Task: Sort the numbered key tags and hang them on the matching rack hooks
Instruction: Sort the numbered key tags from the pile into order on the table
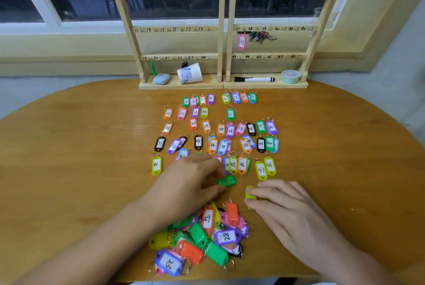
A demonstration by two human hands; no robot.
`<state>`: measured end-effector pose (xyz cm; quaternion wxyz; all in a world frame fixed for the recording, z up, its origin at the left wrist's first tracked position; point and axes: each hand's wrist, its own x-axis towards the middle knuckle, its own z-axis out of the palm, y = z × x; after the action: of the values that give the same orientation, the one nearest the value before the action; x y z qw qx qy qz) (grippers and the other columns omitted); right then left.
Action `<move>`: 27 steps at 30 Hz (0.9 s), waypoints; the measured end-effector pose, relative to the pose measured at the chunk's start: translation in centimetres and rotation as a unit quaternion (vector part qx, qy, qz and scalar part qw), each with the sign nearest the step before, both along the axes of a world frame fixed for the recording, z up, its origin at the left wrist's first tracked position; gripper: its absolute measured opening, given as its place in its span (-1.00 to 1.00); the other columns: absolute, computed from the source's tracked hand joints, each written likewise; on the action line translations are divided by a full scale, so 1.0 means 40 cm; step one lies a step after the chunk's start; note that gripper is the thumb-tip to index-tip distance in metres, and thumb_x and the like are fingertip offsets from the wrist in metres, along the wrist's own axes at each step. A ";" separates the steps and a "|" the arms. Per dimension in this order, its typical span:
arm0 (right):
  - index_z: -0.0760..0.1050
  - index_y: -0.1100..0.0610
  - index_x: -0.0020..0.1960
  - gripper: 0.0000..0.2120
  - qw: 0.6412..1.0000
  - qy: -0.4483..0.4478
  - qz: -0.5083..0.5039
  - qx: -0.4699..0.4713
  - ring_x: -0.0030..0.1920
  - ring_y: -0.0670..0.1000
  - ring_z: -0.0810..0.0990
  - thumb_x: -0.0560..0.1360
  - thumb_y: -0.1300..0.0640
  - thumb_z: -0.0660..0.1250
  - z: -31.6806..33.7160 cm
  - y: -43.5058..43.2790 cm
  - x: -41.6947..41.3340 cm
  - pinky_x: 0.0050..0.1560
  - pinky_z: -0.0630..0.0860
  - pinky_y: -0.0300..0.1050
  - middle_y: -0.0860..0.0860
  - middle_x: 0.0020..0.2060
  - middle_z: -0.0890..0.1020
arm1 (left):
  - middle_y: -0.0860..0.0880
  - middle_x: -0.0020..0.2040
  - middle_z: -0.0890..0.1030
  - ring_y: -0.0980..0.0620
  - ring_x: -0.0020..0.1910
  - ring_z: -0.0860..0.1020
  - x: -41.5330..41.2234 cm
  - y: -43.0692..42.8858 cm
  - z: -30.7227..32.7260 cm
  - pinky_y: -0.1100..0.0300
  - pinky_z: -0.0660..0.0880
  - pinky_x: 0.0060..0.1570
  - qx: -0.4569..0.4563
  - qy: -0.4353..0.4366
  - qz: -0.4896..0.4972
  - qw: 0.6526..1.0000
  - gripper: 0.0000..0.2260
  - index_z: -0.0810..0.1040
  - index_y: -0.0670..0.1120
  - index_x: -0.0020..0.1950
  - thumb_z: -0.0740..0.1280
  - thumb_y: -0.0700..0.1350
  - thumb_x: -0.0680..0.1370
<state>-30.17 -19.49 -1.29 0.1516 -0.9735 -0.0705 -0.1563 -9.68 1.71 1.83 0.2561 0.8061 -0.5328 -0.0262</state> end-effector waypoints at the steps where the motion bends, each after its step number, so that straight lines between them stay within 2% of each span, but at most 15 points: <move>1: 0.67 -0.04 0.32 -0.72 1.000 -0.003 -0.001 0.001 0.34 -0.06 0.54 0.63 0.13 0.44 0.000 0.000 -0.006 0.21 0.51 -0.01 -0.19 0.34 0.60 | 0.18 0.01 0.58 0.18 -0.01 0.57 -0.007 -0.005 0.001 0.14 0.57 -0.08 0.004 -0.021 0.001 1.000 -0.81 0.61 0.13 0.13 0.49 0.13 0.57; 5: 0.67 0.02 0.27 -0.76 1.000 -0.008 0.004 -0.003 0.17 -0.06 0.57 0.61 0.14 0.50 0.005 -0.011 -0.016 0.10 0.49 -0.05 -0.15 0.18 0.63 | 0.12 -0.03 0.63 0.00 -0.06 0.62 -0.020 -0.023 -0.002 0.11 0.53 -0.20 0.015 -0.094 0.003 0.995 -0.81 0.59 0.10 0.11 0.48 0.12 0.56; 9: 0.64 0.01 0.26 -0.81 1.000 0.009 0.022 -0.017 0.09 -0.06 0.51 0.66 0.06 0.44 0.021 -0.026 -0.005 0.04 0.46 -0.09 -0.11 0.10 0.55 | 0.05 -0.25 0.62 -0.10 -0.25 0.61 -0.023 -0.037 -0.001 0.16 0.37 -0.32 0.043 -0.165 0.008 0.985 -0.81 0.57 0.05 -0.02 0.53 0.02 0.48; 11: 0.63 -0.01 0.26 -0.81 0.999 0.022 0.029 -0.025 0.11 -0.05 0.50 0.67 0.01 0.42 0.029 -0.036 0.003 0.08 0.47 -0.10 -0.11 0.12 0.52 | 0.04 -0.35 0.58 -0.12 -0.35 0.57 -0.026 -0.039 0.000 0.18 0.34 -0.37 0.054 -0.201 -0.006 0.978 -0.80 0.57 0.02 -0.07 0.55 -0.04 0.42; 14: 0.62 -0.07 0.27 -0.82 0.997 0.044 0.048 -0.042 0.27 -0.06 0.50 0.68 -0.02 0.39 0.038 -0.053 0.013 0.20 0.47 -0.14 -0.12 0.26 0.53 | 0.02 -0.39 0.57 -0.11 -0.39 0.56 -0.023 -0.036 -0.002 0.18 0.37 -0.41 0.049 -0.210 -0.014 0.976 -0.86 0.59 0.03 -0.06 0.50 -0.04 0.44; 16: 0.62 -0.09 0.30 -0.80 0.995 0.058 0.059 -0.047 0.30 -0.10 0.51 0.69 0.00 0.38 0.046 -0.062 0.018 0.23 0.45 -0.19 -0.16 0.28 0.54 | 0.03 -0.31 0.64 -0.07 -0.32 0.63 -0.012 -0.029 -0.002 0.15 0.51 -0.40 0.037 -0.148 0.014 0.988 -0.88 0.61 0.08 0.02 0.39 0.01 0.50; 17: 0.63 -0.08 0.30 -0.81 0.995 0.059 0.064 -0.051 0.27 -0.12 0.52 0.69 0.03 0.39 0.049 -0.063 0.019 0.22 0.45 -0.21 -0.17 0.24 0.56 | 0.06 -0.24 0.70 -0.01 -0.26 0.67 -0.006 -0.024 0.002 0.11 0.58 -0.32 0.034 -0.101 0.033 0.994 -0.84 0.62 0.10 0.07 0.35 0.01 0.51; 19: 0.64 -0.05 0.24 -0.85 0.993 0.051 0.071 -0.076 0.15 -0.11 0.53 0.69 0.04 0.38 0.056 -0.061 0.025 0.13 0.44 -0.21 -0.16 0.13 0.57 | 0.15 -0.15 0.74 0.15 -0.20 0.69 0.004 -0.013 0.011 0.12 0.65 -0.18 0.016 -0.007 0.062 0.998 -0.82 0.65 0.10 0.13 0.43 -0.07 0.54; 21: 0.63 -0.01 0.18 -0.89 0.991 0.036 0.079 -0.100 0.03 -0.07 0.53 0.71 0.04 0.36 0.060 -0.053 0.030 0.05 0.44 -0.21 -0.12 0.03 0.56 | 0.19 -0.16 0.74 0.19 -0.18 0.70 0.014 -0.006 0.021 0.19 0.65 -0.10 -0.014 0.094 0.094 0.991 -0.76 0.65 0.09 0.11 0.52 -0.19 0.52; 24: 0.62 0.05 0.18 -0.86 0.989 0.016 0.083 -0.120 -0.05 -0.04 0.54 0.73 0.04 0.31 0.057 -0.045 0.038 0.02 0.51 -0.13 -0.07 -0.02 0.55 | 0.06 -0.15 0.76 0.08 -0.19 0.72 0.028 -0.003 0.035 0.05 0.69 -0.01 -0.067 0.272 0.146 0.949 -0.73 0.66 0.07 0.07 0.51 -0.29 0.52; 25: 0.62 0.06 0.20 -0.84 0.989 0.010 0.080 -0.123 -0.05 -0.03 0.54 0.74 0.04 0.29 0.055 -0.044 0.041 0.03 0.53 -0.12 -0.06 -0.02 0.56 | 0.02 -0.13 0.76 0.04 -0.18 0.72 0.035 -0.004 0.039 0.02 0.69 -0.01 -0.085 0.302 0.158 0.936 -0.72 0.66 0.05 0.08 0.49 -0.31 0.53; 27: 0.62 0.08 0.23 -0.81 0.990 0.003 0.072 -0.118 -0.05 -0.03 0.57 0.73 0.04 0.29 0.055 -0.042 0.050 0.04 0.55 -0.10 -0.06 -0.03 0.58 | -0.05 -0.12 0.76 -0.09 -0.15 0.74 0.051 -0.011 0.048 0.12 0.66 -0.08 -0.110 0.339 0.160 0.921 -0.70 0.66 0.03 0.14 0.49 -0.34 0.54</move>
<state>-28.16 -21.17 0.89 0.0467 -0.9775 -0.1577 -0.1323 -7.64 1.29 3.74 0.5088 0.7906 -0.2775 -0.1975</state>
